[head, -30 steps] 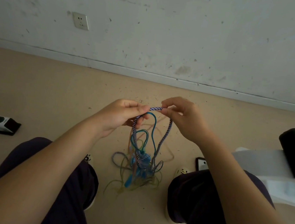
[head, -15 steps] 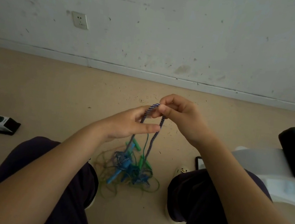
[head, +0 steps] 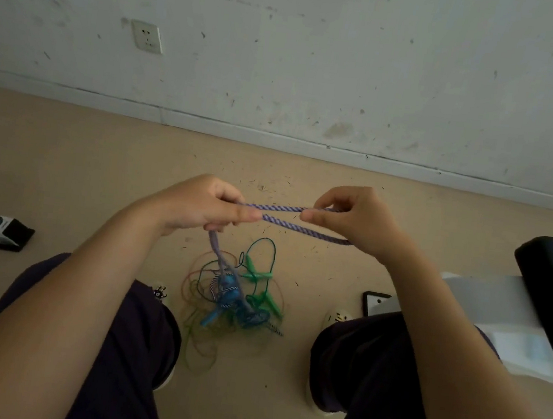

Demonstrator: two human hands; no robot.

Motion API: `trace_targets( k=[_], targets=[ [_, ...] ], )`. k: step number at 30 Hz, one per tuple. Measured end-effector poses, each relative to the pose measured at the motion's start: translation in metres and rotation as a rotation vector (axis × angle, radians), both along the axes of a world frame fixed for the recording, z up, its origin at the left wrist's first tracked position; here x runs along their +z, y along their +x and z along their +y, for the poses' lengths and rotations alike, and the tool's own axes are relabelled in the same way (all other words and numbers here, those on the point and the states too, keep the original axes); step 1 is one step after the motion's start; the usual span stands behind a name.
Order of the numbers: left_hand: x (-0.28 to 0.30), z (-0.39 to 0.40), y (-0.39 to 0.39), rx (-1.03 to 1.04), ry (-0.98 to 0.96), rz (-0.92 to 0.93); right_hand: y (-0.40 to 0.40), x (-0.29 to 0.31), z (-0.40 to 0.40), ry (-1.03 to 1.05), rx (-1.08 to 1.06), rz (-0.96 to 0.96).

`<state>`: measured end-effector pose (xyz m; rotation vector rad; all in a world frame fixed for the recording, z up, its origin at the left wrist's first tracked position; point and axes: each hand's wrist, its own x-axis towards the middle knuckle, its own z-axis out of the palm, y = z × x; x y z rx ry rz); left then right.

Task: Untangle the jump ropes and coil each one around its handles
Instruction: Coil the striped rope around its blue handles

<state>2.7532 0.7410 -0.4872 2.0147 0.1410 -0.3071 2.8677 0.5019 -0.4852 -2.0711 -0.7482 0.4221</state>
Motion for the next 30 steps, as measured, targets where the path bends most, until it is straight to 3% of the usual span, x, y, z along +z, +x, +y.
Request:
trace_targets(
  k=[3,7,16,22,28,30],
  targets=[
    [0.0,0.017,-0.005,0.072,-0.05,-0.076,0.013,0.002,-0.015,0.057,-0.077,-0.081],
    [-0.003,0.004,-0.009,0.089,-0.104,-0.096,0.008,-0.003,-0.019,-0.045,0.05,-0.056],
    [-0.011,-0.034,-0.004,-0.03,-0.188,-0.061,-0.031,-0.016,0.016,0.012,0.298,0.293],
    [-0.008,-0.016,0.0,-0.063,-0.049,-0.041,-0.024,-0.007,0.011,0.041,0.192,0.276],
    [0.002,0.007,-0.007,-0.047,0.019,0.014,0.004,-0.002,-0.013,0.341,-0.132,0.081],
    [0.002,0.011,-0.008,-0.015,0.052,-0.009,0.008,-0.003,-0.018,0.344,-0.126,0.086]
  ],
)
